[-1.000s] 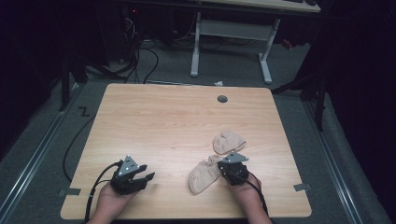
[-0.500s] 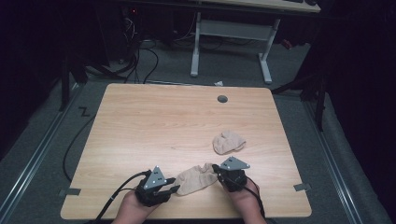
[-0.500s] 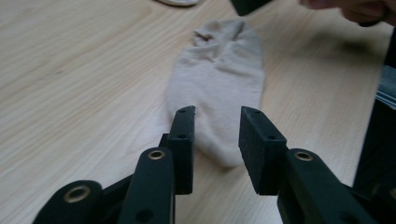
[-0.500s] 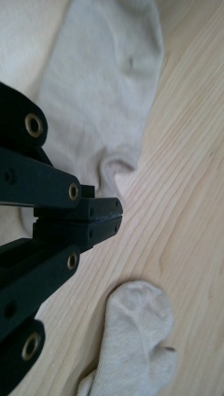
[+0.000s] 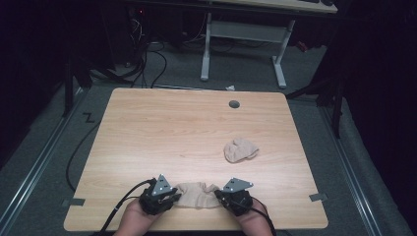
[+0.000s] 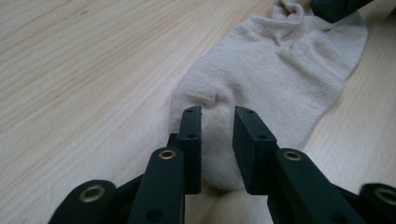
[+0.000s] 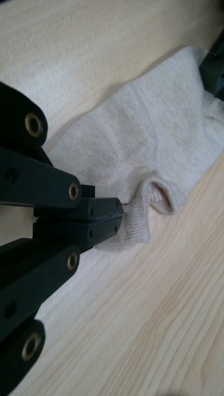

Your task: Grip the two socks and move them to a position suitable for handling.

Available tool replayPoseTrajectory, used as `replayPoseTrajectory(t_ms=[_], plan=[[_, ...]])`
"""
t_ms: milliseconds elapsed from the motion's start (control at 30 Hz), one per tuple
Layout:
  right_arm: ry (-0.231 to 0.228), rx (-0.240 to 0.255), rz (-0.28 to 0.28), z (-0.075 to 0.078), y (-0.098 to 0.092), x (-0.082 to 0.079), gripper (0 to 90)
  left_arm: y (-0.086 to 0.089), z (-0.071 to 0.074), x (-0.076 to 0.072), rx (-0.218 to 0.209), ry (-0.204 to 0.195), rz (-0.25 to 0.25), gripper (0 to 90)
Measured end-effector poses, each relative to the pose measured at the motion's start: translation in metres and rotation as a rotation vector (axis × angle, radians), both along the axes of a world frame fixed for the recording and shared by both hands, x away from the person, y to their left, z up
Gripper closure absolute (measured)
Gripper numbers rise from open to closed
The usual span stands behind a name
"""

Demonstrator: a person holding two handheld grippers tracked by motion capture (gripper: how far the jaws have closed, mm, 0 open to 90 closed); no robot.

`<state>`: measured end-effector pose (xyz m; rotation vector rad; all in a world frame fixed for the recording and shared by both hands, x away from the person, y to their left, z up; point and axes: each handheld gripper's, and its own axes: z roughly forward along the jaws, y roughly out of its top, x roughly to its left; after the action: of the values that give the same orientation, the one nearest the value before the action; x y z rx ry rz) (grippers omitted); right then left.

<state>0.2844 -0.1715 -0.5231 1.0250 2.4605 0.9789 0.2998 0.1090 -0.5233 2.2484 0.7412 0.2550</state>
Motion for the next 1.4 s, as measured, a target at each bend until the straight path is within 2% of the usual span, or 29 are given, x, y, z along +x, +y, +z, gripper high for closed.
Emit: replayPoseTrajectory(t_ms=[67, 100, 133, 167, 200, 233, 267, 300, 333, 400, 433, 467, 500, 533, 600, 633, 700, 733, 833, 867, 900, 933, 1000, 1067, 1133, 1200, 1233, 1267, 1400], plan=[[-0.026, 0.0, 0.006, 0.005, 0.002, -0.003, 88.6, 0.004, 0.005, -0.005, -0.009, -0.019, -0.004, 70.1], [-0.047, 0.019, -0.009, 0.009, 0.0, -0.003, 87.9, 0.006, 0.008, -0.006, -0.023, -0.03, 0.0, 68.5], [-0.079, 0.034, -0.05, 0.013, -0.007, 0.0, 87.6, 0.014, 0.018, -0.008, -0.071, -0.055, 0.028, 66.6], [-0.095, 0.034, -0.084, 0.015, -0.013, 0.003, 87.6, 0.019, 0.022, -0.008, -0.089, -0.065, 0.04, 65.9], [-0.095, 0.034, -0.084, 0.015, -0.013, 0.003, 87.6, 0.019, 0.022, -0.008, -0.089, -0.065, 0.04, 64.8], [-0.101, 0.038, -0.113, 0.016, -0.019, 0.007, 87.7, 0.025, 0.026, -0.007, -0.097, -0.079, 0.053, 64.8], [-0.132, 0.031, -0.179, 0.02, -0.034, 0.022, 89.2, 0.033, 0.029, -0.004, -0.099, -0.1, 0.077, 63.5], [-0.139, 0.037, -0.202, 0.022, -0.04, 0.028, 89.9, 0.039, 0.031, -0.001, -0.1, -0.11, 0.091, 62.8], [-0.139, 0.037, -0.202, 0.022, -0.04, 0.028, 89.9, 0.047, 0.033, 0.004, -0.103, -0.12, 0.117, 62.8], [-0.154, 0.058, -0.272, 0.029, -0.054, 0.046, 90.0, 0.065, 0.034, 0.015, -0.121, -0.125, 0.18, 61.0], [-0.162, 0.047, -0.3, 0.032, -0.061, 0.059, 90.0, 0.074, 0.033, 0.021, -0.13, -0.121, 0.214, 60.4], [-0.147, 0.031, -0.37, 0.036, -0.073, 0.084, 90.0, 0.082, 0.031, 0.025, -0.14, -0.116, 0.249, 59.6], [-0.147, 0.031, -0.37, 0.036, -0.073, 0.084, 90.0, 0.088, 0.03, 0.028, -0.143, -0.108, 0.276, 59.6], [-0.139, 0.012, -0.396, 0.036, -0.078, 0.097, 90.0, 0.093, 0.027, 0.03, -0.145, -0.097, 0.297, 59.4], [-0.117, -0.037, -0.452, 0.033, -0.091, 0.128, 89.9, 0.096, 0.025, 0.031, -0.148, -0.089, 0.305, 58.6], [-0.117, -0.037, -0.452, 0.033, -0.091, 0.128, 89.9, 0.096, 0.024, 0.031, -0.147, -0.089, 0.304, 58.6], [-0.094, -0.086, -0.46, 0.028, -0.093, 0.138, 89.9, 0.095, 0.024, 0.031, -0.146, -0.096, 0.301, 57.8], [-0.04, -0.111, -0.461, 0.018, -0.094, 0.142, 89.9, 0.094, 0.024, 0.031, -0.144, -0.095, 0.301, 57.3], [-0.013, -0.133, -0.442, 0.011, -0.091, 0.139, 89.9, 0.092, 0.02, 0.03, -0.126, -0.083, 0.288, 57.0], [-0.031, -0.143, -0.409, 0.006, -0.084, 0.131, 89.9, 0.091, 0.019, 0.029, -0.116, -0.083, 0.279, 56.9], [-0.031, -0.143, -0.409, 0.006, -0.084, 0.131, 89.9, 0.09, 0.018, 0.029, -0.111, -0.083, 0.275, 56.9], [-0.034, -0.14, -0.404, 0.006, -0.082, 0.127, 89.9, 0.089, 0.018, 0.029, -0.113, -0.082, 0.27, 56.8], [-0.022, -0.1, -0.368, 0.005, -0.071, 0.113, 89.9, 0.087, 0.018, 0.029, -0.121, -0.073, 0.268, 56.6], [-0.019, -0.096, -0.353, 0.005, -0.066, 0.107, 89.9, 0.083, 0.017, 0.029, -0.106, -0.078, 0.26, 56.5], [-0.044, -0.104, -0.298, 0.003, -0.05, 0.093, 89.9, 0.079, 0.018, 0.027, -0.095, -0.089, 0.242, 56.5], [-0.049, -0.095, -0.287, 0.003, -0.046, 0.09, 89.9, 0.078, 0.019, 0.027, -0.107, -0.09, 0.245, 56.4], [-0.042, -0.073, -0.278, 0.002, -0.043, 0.086, 89.8, 0.078, 0.019, 0.028, -0.109, -0.089, 0.247, 56.4], [-0.042, -0.073, -0.259, 0.002, -0.038, 0.082, 89.8, 0.078, 0.019, 0.029, -0.114, -0.083, 0.251, 56.4], [-0.058, -0.069, -0.245, 0.0, -0.034, 0.077, 89.9, 0.076, 0.018, 0.03, -0.108, -0.078, 0.245, 56.4]])
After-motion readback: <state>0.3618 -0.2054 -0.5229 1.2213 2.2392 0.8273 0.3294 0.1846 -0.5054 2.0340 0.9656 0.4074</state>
